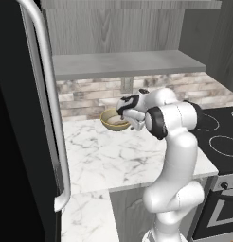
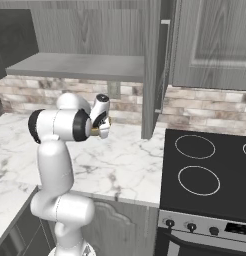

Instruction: Pick up the bowls on the counter and stack them on top of one another in the open cabinet. Place the smaller bowl on top of the larger bowl.

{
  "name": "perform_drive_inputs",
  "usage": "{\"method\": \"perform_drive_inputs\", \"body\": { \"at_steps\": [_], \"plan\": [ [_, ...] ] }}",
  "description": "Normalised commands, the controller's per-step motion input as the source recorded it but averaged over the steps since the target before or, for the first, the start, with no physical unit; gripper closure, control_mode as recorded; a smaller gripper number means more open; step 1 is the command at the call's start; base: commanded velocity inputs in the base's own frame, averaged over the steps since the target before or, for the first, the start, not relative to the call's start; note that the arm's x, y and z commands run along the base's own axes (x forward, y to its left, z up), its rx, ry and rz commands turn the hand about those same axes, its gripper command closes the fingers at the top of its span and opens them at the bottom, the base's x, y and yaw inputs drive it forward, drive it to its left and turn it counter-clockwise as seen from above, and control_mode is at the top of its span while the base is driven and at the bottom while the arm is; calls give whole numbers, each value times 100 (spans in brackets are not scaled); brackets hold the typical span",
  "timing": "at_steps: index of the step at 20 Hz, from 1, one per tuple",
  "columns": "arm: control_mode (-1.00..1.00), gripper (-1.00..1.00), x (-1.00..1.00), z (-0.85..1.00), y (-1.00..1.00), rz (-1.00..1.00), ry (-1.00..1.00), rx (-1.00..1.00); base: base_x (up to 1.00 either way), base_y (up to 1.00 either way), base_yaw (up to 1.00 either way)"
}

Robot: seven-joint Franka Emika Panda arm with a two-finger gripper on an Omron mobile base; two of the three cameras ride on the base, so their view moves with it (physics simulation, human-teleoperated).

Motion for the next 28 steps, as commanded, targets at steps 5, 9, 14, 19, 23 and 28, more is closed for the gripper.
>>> {"method": "perform_drive_inputs", "body": {
  "at_steps": [5, 9, 14, 19, 23, 28],
  "plan": [
    [-100, -100, 19, -23, 6, 0, 0, 0, 0, 0, 0],
    [-100, -100, 16, -16, 6, 0, 0, 0, 0, 0, 0],
    [-100, 100, 4, -6, 2, 0, 0, -1, 0, 0, 0],
    [-100, 100, 0, 0, 0, 0, 0, 0, 0, 0, 0],
    [-100, 100, 0, 8, 0, 0, 0, 0, 0, 0, 0],
    [-100, 100, 0, 25, 3, -2, 0, 0, 0, 0, 0]
  ]
}}
